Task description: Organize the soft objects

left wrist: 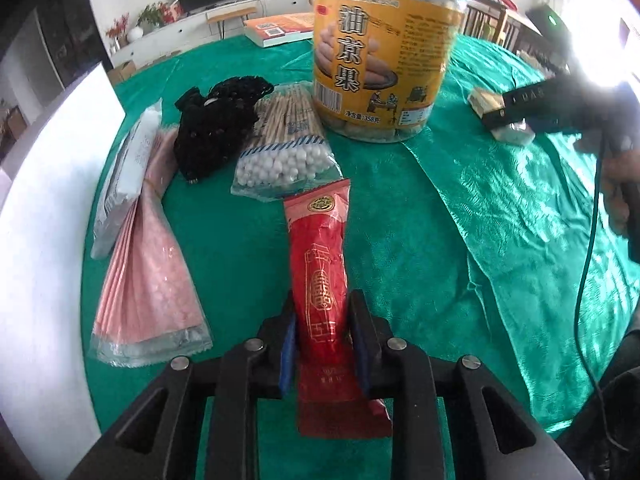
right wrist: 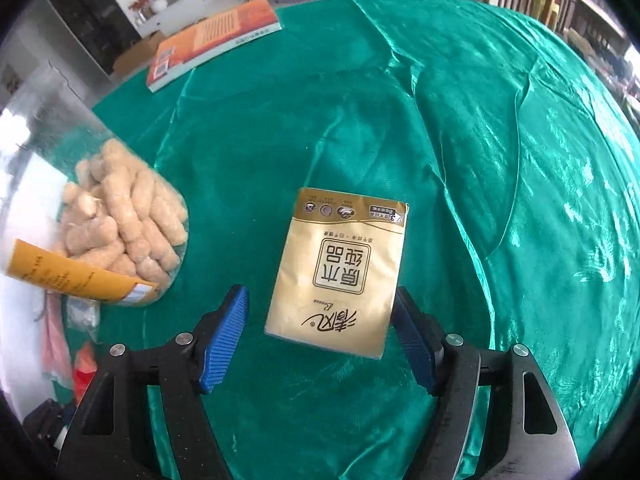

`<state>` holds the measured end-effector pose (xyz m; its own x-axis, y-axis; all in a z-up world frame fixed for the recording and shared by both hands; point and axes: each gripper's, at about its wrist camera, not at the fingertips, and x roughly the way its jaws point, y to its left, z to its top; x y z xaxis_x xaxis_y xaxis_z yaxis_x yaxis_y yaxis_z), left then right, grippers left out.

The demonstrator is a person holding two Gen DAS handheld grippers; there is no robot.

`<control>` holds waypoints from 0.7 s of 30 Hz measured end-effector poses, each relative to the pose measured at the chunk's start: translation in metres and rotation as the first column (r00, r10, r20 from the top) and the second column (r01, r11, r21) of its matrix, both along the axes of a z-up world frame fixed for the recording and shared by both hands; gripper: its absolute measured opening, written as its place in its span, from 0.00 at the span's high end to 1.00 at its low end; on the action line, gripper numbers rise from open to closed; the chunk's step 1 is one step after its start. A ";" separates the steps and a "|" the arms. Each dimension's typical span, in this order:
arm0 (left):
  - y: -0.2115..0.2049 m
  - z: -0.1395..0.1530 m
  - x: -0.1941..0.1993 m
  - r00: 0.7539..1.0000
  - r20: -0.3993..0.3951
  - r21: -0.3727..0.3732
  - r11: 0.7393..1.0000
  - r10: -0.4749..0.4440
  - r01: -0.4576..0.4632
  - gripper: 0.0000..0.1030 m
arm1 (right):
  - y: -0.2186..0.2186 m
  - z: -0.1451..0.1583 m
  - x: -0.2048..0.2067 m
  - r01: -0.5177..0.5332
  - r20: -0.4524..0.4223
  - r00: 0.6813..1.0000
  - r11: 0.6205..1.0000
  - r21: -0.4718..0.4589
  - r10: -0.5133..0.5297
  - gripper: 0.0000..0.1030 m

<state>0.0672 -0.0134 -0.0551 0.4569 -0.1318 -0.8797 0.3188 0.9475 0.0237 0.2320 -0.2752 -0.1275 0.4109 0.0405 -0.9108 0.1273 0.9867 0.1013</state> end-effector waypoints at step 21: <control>0.003 -0.002 0.018 0.998 -0.064 -0.061 0.998 -0.010 0.006 0.00 | -0.009 0.023 -0.020 -0.019 0.104 0.994 0.998 0.052 0.013 0.45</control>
